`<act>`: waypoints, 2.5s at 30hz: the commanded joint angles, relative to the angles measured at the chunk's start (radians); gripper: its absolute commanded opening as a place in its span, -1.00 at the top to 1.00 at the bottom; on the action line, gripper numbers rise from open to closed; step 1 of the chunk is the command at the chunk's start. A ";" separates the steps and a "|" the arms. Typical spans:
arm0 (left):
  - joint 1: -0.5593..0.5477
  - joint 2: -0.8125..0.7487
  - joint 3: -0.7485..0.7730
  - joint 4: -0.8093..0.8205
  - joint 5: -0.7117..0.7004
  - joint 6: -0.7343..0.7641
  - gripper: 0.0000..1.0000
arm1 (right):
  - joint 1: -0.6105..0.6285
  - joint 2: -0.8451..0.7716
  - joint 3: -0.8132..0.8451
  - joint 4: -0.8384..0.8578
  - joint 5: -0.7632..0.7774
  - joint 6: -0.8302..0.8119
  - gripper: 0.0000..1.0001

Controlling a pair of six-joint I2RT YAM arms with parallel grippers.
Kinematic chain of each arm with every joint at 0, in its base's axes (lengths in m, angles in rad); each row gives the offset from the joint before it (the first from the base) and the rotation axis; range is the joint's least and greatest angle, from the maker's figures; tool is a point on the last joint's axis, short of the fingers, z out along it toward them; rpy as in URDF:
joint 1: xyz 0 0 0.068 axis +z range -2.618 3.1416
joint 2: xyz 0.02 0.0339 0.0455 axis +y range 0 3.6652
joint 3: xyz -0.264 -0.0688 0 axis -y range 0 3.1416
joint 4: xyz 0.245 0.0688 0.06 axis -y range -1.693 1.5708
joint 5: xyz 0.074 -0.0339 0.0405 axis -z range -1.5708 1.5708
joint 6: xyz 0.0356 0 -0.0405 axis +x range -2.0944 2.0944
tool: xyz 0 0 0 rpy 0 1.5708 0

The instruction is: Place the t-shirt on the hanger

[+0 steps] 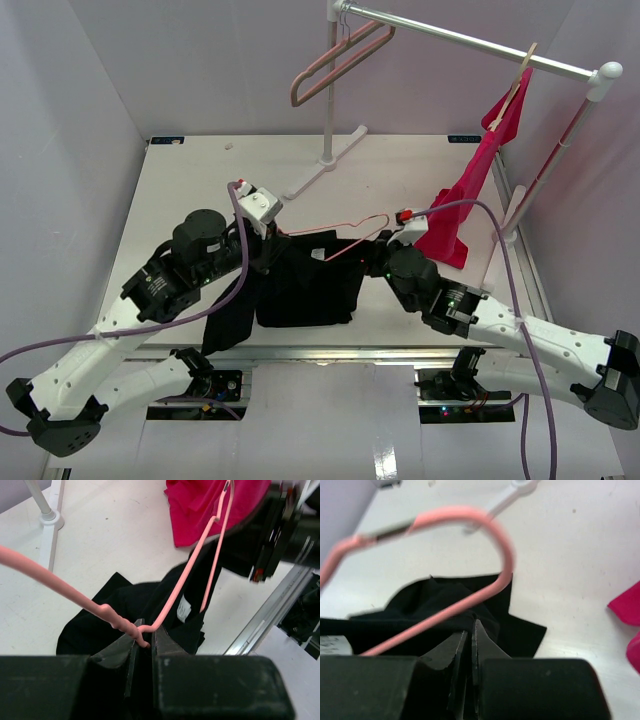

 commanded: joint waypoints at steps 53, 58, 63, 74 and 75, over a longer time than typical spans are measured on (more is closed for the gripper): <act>-0.009 0.088 0.055 -0.052 -0.241 0.322 1.00 | -0.170 0.217 0.596 -0.411 -0.028 -0.542 0.85; -0.011 0.102 0.035 -0.088 -0.337 0.322 1.00 | -0.212 0.245 0.630 -0.444 0.055 -0.542 0.85; -0.009 0.135 0.043 -0.132 -0.411 0.305 1.00 | -0.336 0.192 0.623 -0.442 -0.013 -0.524 0.85; -0.012 0.173 0.083 -0.104 -0.248 0.300 1.00 | -0.398 0.123 0.546 -0.335 -0.431 -0.557 0.85; -0.012 0.170 0.083 -0.084 -0.169 0.298 1.00 | -0.396 0.127 0.536 -0.335 -0.518 -0.556 0.85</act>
